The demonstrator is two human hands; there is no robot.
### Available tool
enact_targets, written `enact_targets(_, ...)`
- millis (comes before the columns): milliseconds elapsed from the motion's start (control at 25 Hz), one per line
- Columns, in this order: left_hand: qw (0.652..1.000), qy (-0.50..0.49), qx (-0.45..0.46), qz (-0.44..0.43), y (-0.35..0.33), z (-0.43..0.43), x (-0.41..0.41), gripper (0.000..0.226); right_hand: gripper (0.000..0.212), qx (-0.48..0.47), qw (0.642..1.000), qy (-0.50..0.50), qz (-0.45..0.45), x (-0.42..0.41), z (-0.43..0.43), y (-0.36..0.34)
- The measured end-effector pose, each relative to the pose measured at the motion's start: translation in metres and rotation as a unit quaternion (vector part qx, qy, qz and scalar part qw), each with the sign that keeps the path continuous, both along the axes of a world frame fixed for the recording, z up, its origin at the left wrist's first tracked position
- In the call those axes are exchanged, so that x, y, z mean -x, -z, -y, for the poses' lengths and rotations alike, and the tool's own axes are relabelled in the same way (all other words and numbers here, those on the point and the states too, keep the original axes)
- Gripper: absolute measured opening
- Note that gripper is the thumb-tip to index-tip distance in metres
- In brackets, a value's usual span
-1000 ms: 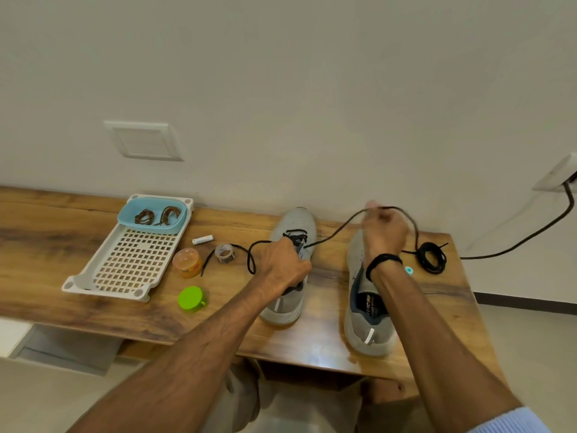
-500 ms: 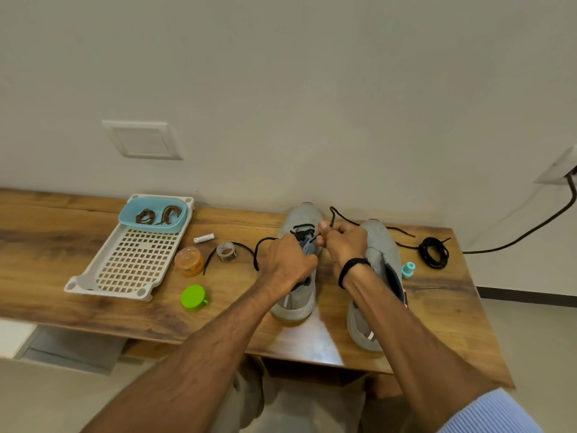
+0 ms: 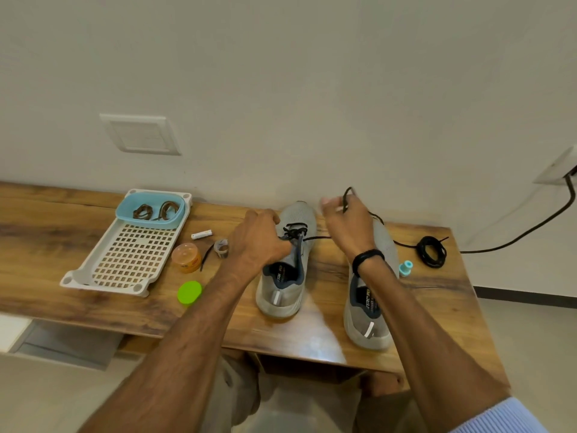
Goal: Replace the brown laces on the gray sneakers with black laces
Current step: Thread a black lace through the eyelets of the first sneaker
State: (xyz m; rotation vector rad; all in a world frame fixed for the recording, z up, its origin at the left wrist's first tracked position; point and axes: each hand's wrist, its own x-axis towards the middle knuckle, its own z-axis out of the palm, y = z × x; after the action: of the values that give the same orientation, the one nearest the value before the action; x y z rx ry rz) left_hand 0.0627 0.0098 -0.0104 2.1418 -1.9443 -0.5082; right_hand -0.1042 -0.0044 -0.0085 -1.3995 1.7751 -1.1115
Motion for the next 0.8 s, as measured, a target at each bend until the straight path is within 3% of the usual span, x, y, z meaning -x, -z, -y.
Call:
enact_targets(80, 0.994, 0.023, -0.078, 0.076, 0.009, -0.001, 0.001, 0.073, 0.046, -0.086, 0.992, -0.065, -0.068, -0.014, -0.008, 0.014)
enact_targets(120, 0.992, 0.027, -0.092, 0.08, 0.018, 0.0, 0.001, 0.073, 0.058, -0.119, 0.985, -0.088, -0.093, -0.022, -0.011, 0.024)
enact_targets(200, 0.994, 0.037, -0.083, 0.065, 0.03, 0.003, 0.002, 0.05, 0.067, -0.15, 0.971, -0.118, -0.14, -0.033, -0.012, 0.044)
enact_targets(480, 0.995, -0.082, -0.038, -0.038, 0.022, 0.001, -0.003, 0.013, 0.018, -0.178, 0.968, -0.087, -0.154, -0.021, 0.0, 0.059)
enact_targets(600, 0.995, -0.079, -0.046, -0.039, 0.019, 0.001, -0.001, 0.013, 0.018, -0.189, 0.967, -0.079, -0.154, -0.02, 0.0, 0.061)
enact_targets(720, 0.996, -0.041, -0.067, -0.031, 0.02, 0.002, -0.005, 0.018, 0.032, -0.186, 0.966, -0.1, -0.149, -0.021, 0.0, 0.063)
enact_targets(800, 0.996, -0.034, -0.08, -0.027, 0.018, 0.0, -0.005, 0.023, 0.044, -0.18, 0.973, -0.107, -0.094, -0.022, -0.003, 0.057)
